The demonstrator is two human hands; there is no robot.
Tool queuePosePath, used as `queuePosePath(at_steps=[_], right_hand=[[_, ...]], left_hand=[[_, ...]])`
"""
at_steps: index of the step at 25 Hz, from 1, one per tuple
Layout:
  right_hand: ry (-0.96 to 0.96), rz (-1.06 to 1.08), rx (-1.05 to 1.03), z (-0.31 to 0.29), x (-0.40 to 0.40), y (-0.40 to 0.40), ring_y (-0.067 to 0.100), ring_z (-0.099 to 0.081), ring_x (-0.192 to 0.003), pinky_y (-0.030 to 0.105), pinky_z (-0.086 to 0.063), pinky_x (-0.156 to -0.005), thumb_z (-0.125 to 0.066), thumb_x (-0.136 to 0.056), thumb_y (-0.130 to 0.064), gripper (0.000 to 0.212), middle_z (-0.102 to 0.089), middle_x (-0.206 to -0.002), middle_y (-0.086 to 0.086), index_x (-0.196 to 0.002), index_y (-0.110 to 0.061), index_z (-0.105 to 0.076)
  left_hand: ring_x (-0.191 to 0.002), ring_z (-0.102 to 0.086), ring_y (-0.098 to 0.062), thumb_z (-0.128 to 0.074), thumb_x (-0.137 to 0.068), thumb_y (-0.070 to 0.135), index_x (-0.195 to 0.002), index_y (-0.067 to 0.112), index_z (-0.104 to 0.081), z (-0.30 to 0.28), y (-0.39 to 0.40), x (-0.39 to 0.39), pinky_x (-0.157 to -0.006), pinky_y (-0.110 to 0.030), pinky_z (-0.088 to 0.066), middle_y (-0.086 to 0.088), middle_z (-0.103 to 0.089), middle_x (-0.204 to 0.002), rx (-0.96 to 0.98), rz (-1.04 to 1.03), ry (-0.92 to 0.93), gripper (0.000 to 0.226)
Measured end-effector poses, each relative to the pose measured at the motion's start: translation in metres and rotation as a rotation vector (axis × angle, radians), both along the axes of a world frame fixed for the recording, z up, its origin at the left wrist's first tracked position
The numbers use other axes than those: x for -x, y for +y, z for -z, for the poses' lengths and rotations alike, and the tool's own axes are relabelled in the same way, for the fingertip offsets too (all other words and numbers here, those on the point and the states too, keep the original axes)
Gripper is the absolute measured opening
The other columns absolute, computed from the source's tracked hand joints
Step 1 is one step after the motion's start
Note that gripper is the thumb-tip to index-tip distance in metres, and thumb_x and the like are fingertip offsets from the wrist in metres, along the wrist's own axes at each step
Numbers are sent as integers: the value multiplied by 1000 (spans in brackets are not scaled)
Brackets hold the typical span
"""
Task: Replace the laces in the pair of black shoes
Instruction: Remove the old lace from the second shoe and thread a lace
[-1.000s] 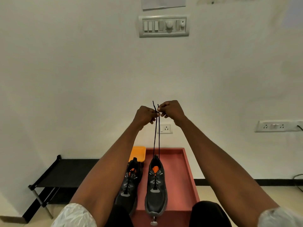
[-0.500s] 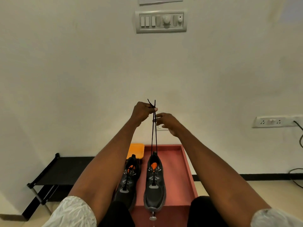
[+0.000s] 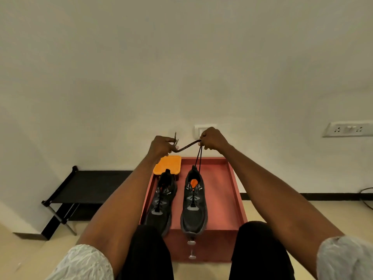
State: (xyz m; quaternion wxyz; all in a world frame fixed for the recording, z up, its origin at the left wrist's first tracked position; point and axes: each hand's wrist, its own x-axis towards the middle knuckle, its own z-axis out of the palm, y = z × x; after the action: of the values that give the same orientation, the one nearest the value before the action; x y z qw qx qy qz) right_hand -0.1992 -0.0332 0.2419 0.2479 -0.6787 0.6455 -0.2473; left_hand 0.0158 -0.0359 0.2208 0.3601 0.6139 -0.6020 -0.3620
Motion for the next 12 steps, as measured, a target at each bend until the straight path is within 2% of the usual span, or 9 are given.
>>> queuePosePath(at_steps=[2,4,7,9,12], right_hand=[[-119,-32,-39,-2,-1,-6,30,-70,-70,26,-50,-52,-70,-84,2,4,-69,-78,20,-81,2,-68],[-216,-82,-63,1,-3,-9,21,-67,-63,25,-49,-52,-69,-83,5,3,-70,-74,15,-85,5,-71],[-312,-123,-48,12,0,-12,13,-67,-61,19,-46,-51,-72,-82,2,7,-72,-76,9,-89,0,-74],[-434,-61,-32,27,15,-16,12,-66,-63,20,-45,-53,-74,-81,-3,8,-72,-82,9,-90,-2,-74],[-587,89,-83,67,37,-21,11,-62,-72,22,-45,-60,-74,-82,-8,7,-71,-85,4,-89,-9,-74]], left_hand=[[-53,-49,-15,-78,-76,-2,-126,11,-65,23,-2,12,-50,-26,-42,-12,-64,-70,-168,152,-90,54],[-50,-46,-13,-76,-76,-4,-128,8,-63,38,-3,33,-49,-24,-40,-12,-63,-72,-249,251,-84,55],[-56,-46,-15,-79,-77,1,-109,2,-73,53,-11,57,-56,-26,-39,-8,-65,-68,-198,290,-55,32],[-59,-48,-14,-77,-78,4,-99,5,-77,58,-19,58,-59,-25,-38,-5,-67,-68,-126,289,-106,20],[-62,-54,-7,-73,-81,4,-98,9,-78,62,-28,46,-60,-22,-42,-3,-70,-78,-63,287,-172,19]])
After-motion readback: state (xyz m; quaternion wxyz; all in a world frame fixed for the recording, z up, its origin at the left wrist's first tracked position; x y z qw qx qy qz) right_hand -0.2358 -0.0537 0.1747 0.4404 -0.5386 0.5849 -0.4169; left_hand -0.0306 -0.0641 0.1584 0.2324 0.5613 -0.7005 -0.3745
